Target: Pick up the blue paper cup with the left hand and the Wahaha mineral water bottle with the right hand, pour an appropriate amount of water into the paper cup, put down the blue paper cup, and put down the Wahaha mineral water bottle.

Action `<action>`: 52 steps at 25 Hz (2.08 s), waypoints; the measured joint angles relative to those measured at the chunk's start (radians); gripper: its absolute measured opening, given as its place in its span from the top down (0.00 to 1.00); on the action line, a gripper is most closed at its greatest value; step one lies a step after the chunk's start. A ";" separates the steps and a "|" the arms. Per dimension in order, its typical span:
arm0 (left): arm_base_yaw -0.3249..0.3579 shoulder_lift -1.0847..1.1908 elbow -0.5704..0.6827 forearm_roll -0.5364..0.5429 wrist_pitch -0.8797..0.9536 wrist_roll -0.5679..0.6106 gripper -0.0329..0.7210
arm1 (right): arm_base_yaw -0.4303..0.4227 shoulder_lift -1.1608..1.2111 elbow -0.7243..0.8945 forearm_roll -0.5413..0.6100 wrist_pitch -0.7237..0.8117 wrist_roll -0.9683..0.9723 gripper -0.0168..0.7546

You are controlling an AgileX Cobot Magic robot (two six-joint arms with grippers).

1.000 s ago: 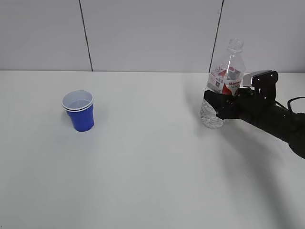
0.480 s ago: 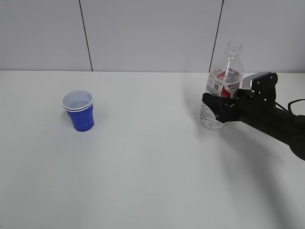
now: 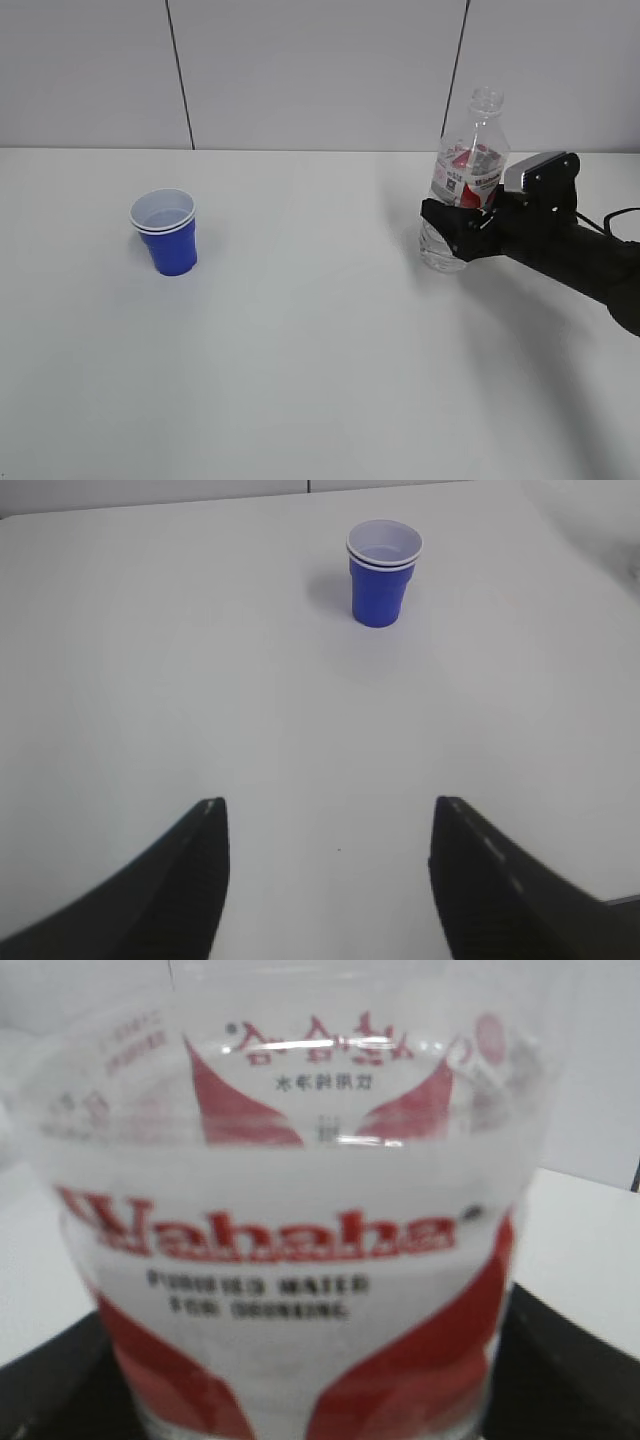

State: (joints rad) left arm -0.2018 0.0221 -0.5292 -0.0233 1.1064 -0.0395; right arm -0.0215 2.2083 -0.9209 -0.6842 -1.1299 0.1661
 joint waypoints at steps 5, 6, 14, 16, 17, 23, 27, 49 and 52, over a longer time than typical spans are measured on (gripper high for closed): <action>0.000 0.000 0.000 0.000 0.000 0.000 0.32 | 0.000 0.000 0.000 0.000 0.001 -0.029 0.20; 0.000 0.000 0.000 0.000 0.000 0.000 0.32 | 0.000 0.000 0.000 0.000 0.001 -0.034 0.20; 0.000 0.000 0.000 0.000 0.000 0.000 0.32 | 0.000 0.000 0.013 0.000 0.001 -0.044 0.20; 0.000 0.000 0.000 0.000 0.000 0.000 0.32 | 0.000 0.000 0.024 0.012 -0.008 -0.046 0.20; 0.000 0.000 0.000 0.000 0.000 0.000 0.32 | 0.000 0.000 0.033 0.017 -0.013 -0.048 0.20; 0.000 0.000 0.000 0.000 -0.002 0.000 0.32 | 0.000 -0.020 0.101 0.065 -0.012 -0.085 0.20; 0.000 0.000 0.000 0.000 -0.002 0.000 0.32 | 0.000 -0.060 0.152 0.087 -0.012 -0.100 0.20; 0.000 0.000 0.000 0.000 -0.002 0.000 0.32 | 0.000 -0.527 0.544 0.094 0.029 -0.017 0.21; 0.000 0.000 0.000 0.000 -0.002 0.000 0.32 | 0.000 -0.643 0.558 0.057 0.149 0.043 0.21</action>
State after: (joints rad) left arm -0.2018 0.0221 -0.5292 -0.0233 1.1043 -0.0395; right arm -0.0215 1.5653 -0.3628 -0.6273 -0.9806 0.2087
